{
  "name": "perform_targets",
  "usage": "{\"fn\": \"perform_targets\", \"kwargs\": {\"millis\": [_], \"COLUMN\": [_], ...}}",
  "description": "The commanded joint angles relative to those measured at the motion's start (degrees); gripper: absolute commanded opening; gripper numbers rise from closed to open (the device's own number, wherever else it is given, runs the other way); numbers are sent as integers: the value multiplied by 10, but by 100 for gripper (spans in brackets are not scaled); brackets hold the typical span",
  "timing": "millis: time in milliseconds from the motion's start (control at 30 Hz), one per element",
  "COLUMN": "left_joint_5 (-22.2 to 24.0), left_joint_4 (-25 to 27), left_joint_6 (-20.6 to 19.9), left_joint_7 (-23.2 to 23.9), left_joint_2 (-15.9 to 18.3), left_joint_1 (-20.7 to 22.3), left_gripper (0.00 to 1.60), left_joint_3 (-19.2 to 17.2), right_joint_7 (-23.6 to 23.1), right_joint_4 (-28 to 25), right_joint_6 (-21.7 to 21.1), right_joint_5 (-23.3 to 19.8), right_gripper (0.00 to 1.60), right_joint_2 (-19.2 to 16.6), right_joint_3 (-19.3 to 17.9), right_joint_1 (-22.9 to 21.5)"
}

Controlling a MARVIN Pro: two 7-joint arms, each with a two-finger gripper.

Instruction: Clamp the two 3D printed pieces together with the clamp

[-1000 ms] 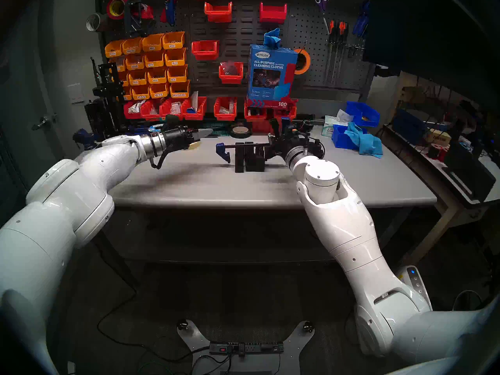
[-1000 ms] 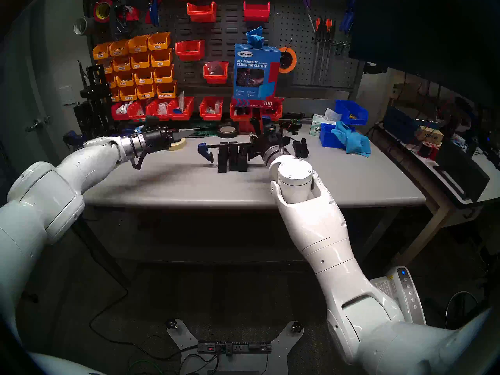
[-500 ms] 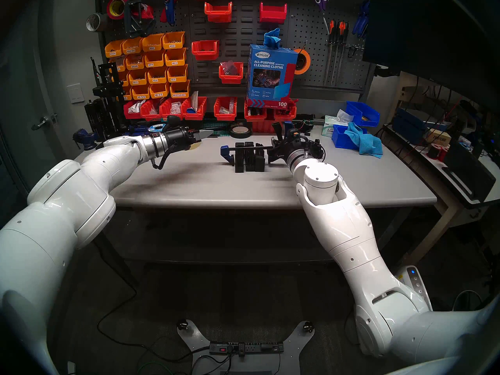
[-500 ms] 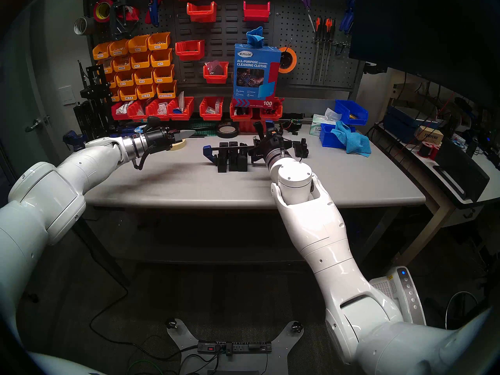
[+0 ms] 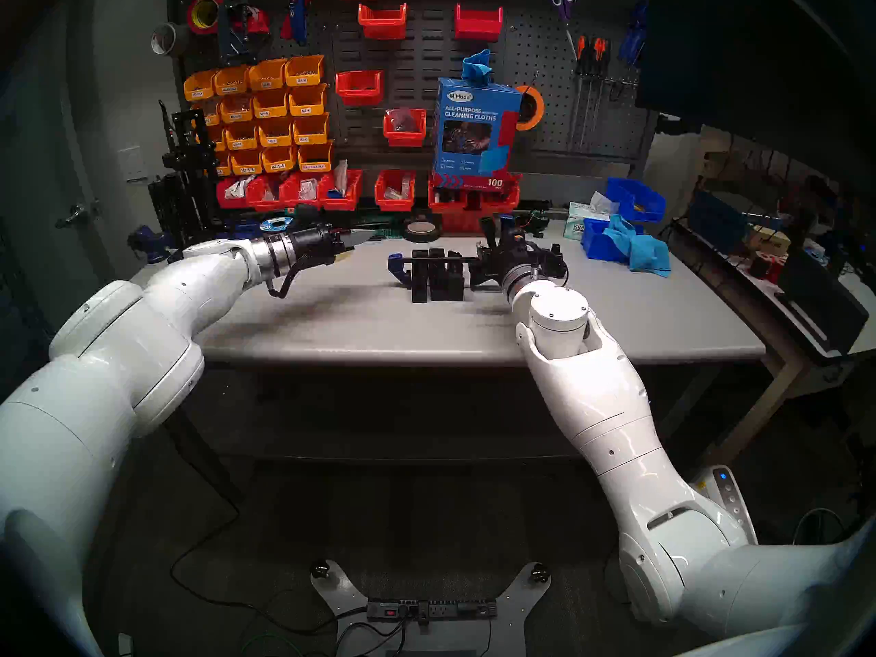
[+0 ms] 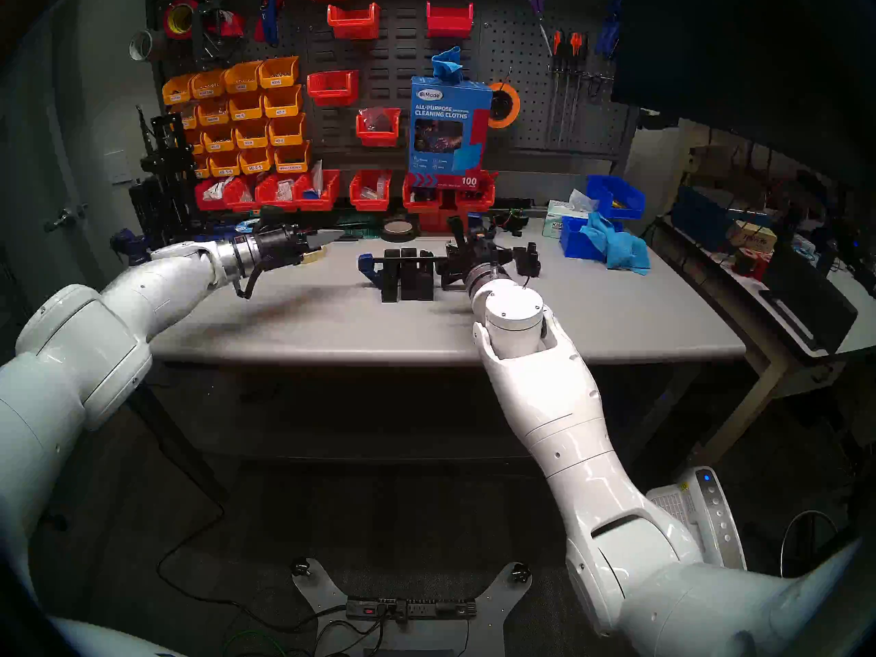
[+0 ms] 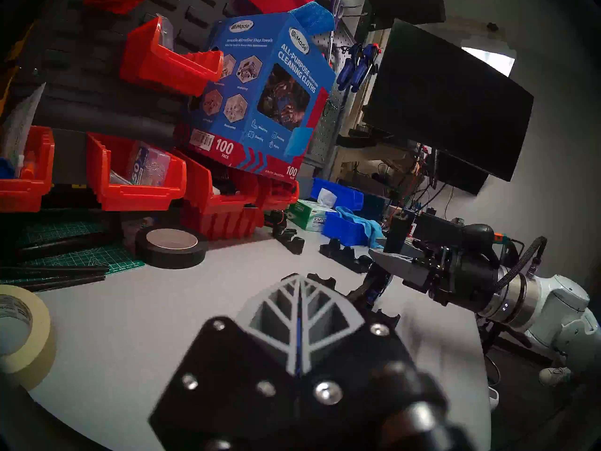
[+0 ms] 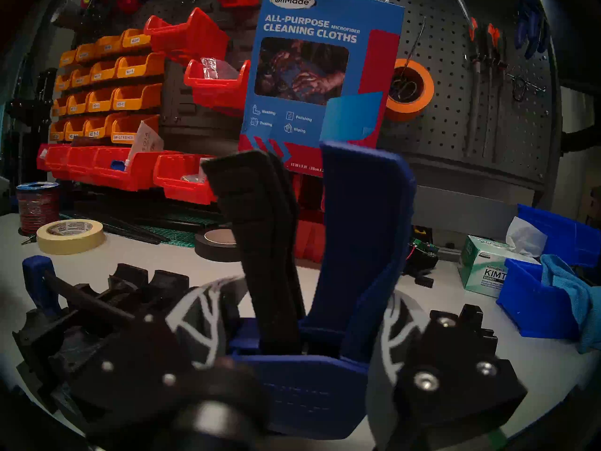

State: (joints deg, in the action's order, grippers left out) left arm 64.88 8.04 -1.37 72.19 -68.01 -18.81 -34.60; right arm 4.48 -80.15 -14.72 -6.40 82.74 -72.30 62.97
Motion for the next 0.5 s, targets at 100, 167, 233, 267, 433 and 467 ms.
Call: {"fn": "perform_targets", "kwargs": {"millis": [100,167,233,267,433,467], "left_joint_5": [1,1,1,1,-1,-1], "left_joint_4": [-1,-1,-1,-1,0,1], "left_joint_6": [-3,-4,-5,-5,-11,-11], "left_joint_7": [4,5,5,6,11,11], "left_joint_2": [2,2,3,3,4,4], "left_joint_1": [10,10,10,10,9,9], "left_gripper": [0,0,0,0,0,0], "left_joint_3": [-2,-2,-2,-2,0,1], "right_joint_7": [5,6,6,7,8,8], "right_joint_4": [20,25,31,33,42,44], "right_joint_6": [22,25,29,30,37,38], "right_joint_5": [4,5,5,5,6,6], "right_gripper": [0,0,0,0,0,0], "right_joint_2": [13,15,16,17,20,20], "right_joint_3": [2,2,2,3,3,4], "right_joint_1": [-28,-30,-33,-34,-39,-40]}}
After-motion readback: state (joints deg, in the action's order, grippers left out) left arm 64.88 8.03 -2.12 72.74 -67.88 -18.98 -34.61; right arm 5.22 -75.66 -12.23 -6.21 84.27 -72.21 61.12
